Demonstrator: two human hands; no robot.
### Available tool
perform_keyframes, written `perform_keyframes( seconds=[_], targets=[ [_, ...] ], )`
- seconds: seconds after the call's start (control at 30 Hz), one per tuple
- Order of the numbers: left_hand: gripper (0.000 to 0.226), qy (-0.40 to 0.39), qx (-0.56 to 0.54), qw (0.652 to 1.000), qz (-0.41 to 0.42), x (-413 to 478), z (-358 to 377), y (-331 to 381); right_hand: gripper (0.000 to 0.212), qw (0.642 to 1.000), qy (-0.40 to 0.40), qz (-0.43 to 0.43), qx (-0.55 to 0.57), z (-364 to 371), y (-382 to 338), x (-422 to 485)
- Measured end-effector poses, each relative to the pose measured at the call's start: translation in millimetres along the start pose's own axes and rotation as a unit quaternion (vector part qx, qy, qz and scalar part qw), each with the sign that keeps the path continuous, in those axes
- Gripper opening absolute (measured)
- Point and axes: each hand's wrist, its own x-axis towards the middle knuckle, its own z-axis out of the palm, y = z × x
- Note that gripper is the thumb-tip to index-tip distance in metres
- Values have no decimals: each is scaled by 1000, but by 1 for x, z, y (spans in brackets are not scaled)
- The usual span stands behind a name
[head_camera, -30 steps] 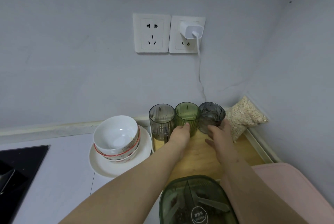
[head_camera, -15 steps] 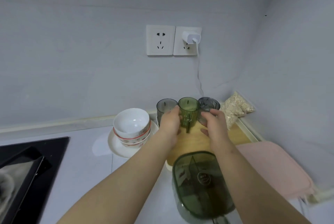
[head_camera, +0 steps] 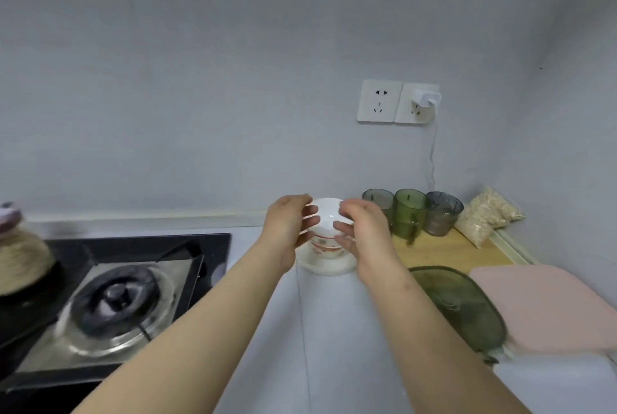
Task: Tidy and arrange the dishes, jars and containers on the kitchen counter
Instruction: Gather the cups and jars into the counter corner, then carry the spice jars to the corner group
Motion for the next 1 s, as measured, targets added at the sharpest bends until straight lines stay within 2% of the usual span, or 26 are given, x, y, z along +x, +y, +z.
perform_keyframes(
  seconds=[0.1,0.33,0.57,0.77,1.0],
  targets=[
    [8,23,-2,1000,7,-14,-44,13,17,1000,-29,2,0,46,8,-22],
    [11,140,-23,989,52,-59,-197,44,6,993,-115,23,-11,176,45,-97],
    [10,236,-66,967,77,-114,-309,55,9,969,-234,69,-38,269,79,-163],
    [9,345,-89,932,71,-159,-369,43,6,935,-332,109,-61,310,103,-197],
    [7,428,-117,893,76,-196,-394,38,13,902,-397,137,-95,337,117,-225]
  ],
)
